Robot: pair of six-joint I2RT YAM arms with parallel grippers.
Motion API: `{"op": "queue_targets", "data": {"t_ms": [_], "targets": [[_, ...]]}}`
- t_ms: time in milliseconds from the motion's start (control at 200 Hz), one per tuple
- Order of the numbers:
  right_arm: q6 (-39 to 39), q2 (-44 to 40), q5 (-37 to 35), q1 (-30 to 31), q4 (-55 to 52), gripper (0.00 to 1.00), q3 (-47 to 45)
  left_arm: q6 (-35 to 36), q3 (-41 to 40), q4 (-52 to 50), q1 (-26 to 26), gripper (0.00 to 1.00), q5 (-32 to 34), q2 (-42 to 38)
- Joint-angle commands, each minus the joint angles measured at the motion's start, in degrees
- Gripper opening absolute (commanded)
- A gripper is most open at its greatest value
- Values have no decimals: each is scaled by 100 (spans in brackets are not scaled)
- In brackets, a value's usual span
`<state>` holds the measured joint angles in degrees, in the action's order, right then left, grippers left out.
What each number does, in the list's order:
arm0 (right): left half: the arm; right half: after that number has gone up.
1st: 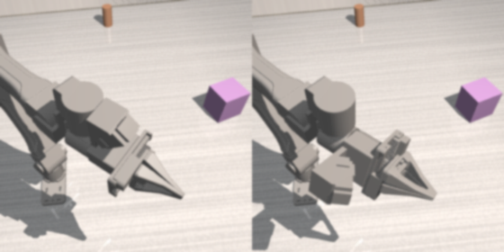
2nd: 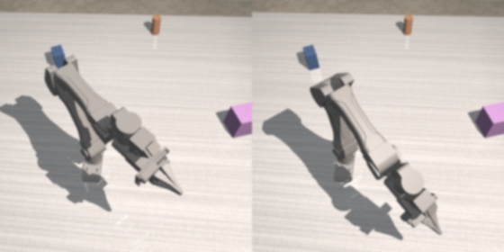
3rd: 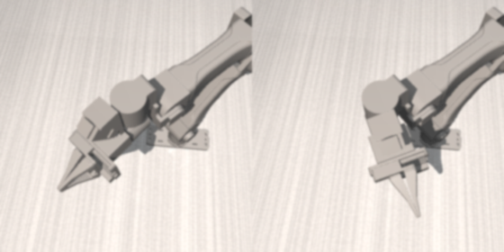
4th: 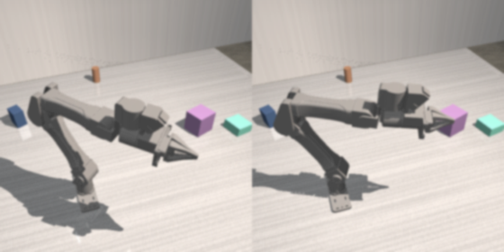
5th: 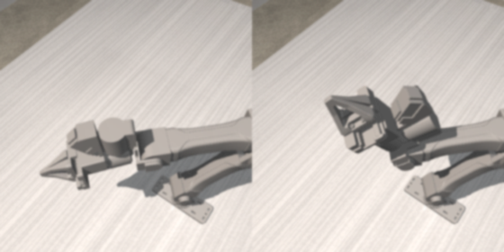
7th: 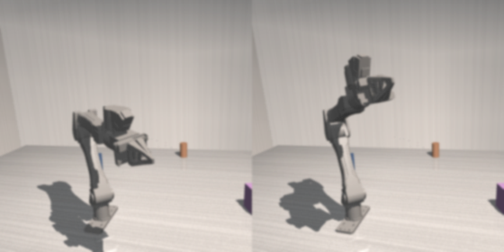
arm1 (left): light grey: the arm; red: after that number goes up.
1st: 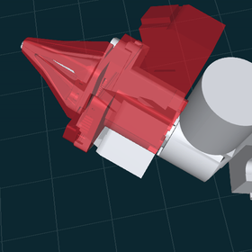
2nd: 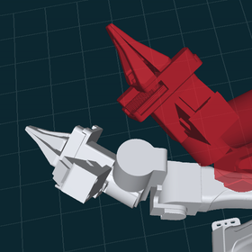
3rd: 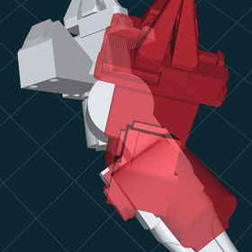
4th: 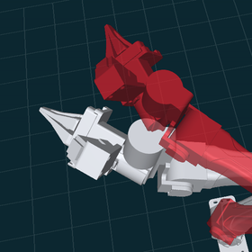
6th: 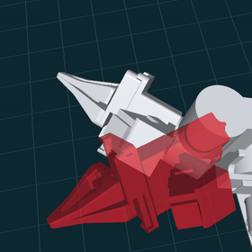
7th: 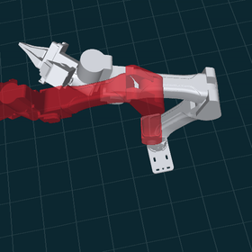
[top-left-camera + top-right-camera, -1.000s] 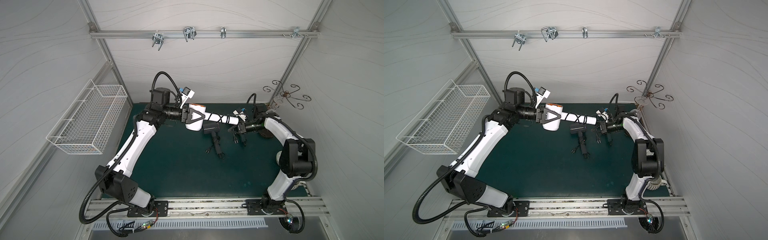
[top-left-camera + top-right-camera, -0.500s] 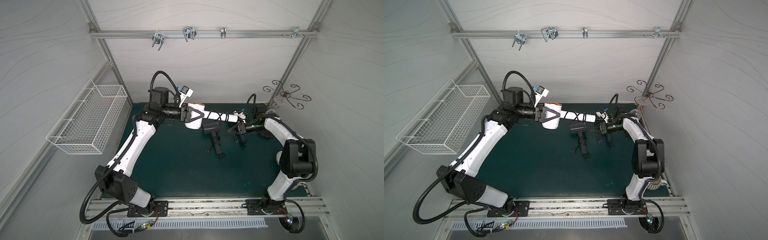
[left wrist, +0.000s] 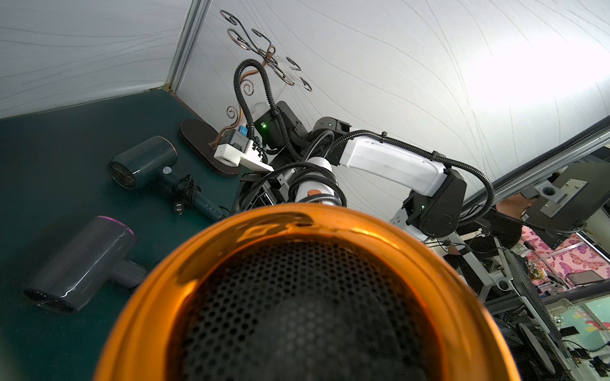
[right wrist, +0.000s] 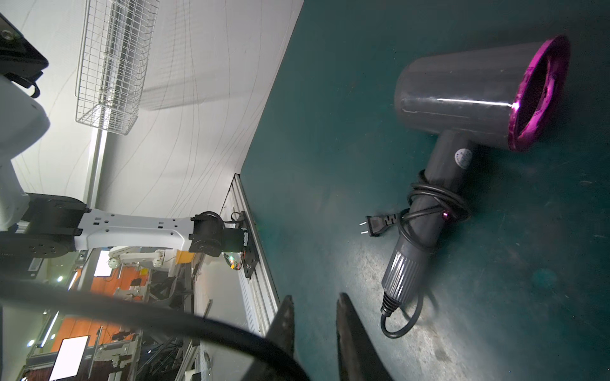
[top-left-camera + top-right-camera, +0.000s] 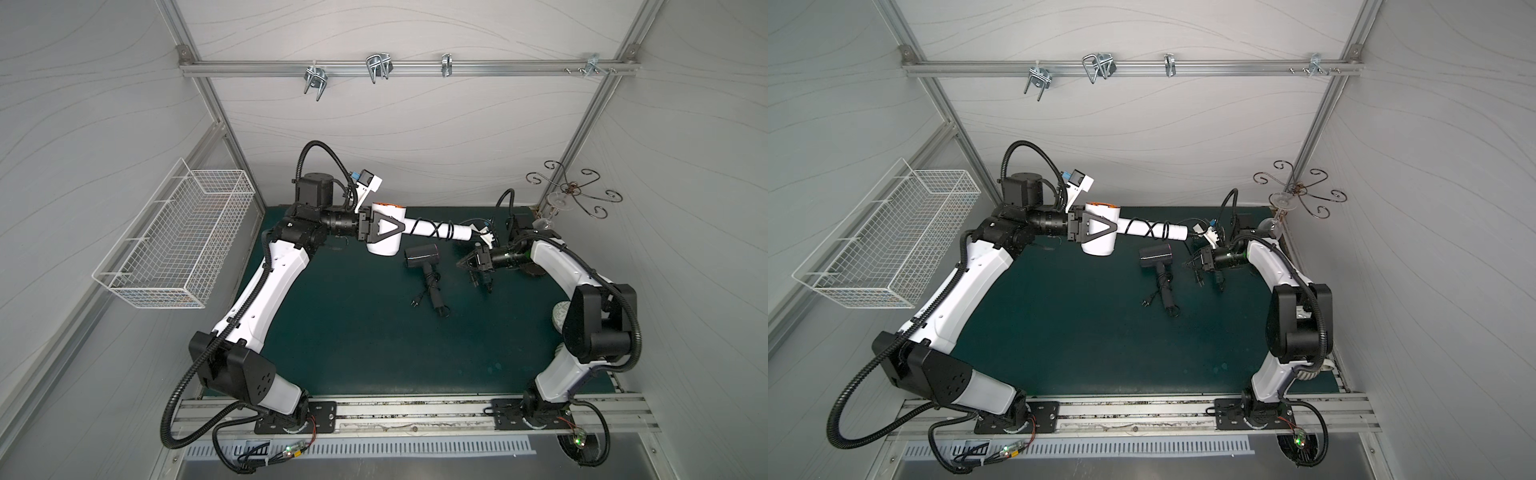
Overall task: Wrap the cord around the hair dryer
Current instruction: Wrap the power cord around the hair dryer.
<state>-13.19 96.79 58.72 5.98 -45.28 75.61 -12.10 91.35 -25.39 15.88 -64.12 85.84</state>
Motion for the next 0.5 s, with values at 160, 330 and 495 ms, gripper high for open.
{"op": "queue_targets", "data": {"t_ms": [160, 330, 495], "targets": [[315, -472, -139, -201, 582, 22, -295, 47, 146, 559, -50, 0, -231, -191], [321, -552, -106, -245, 722, 25, -383, 41, 151, 565, -57, 0, -206, -174], [319, -538, -25, -241, 744, 28, -388, 14, 208, 593, -61, 0, -196, -134]]}}
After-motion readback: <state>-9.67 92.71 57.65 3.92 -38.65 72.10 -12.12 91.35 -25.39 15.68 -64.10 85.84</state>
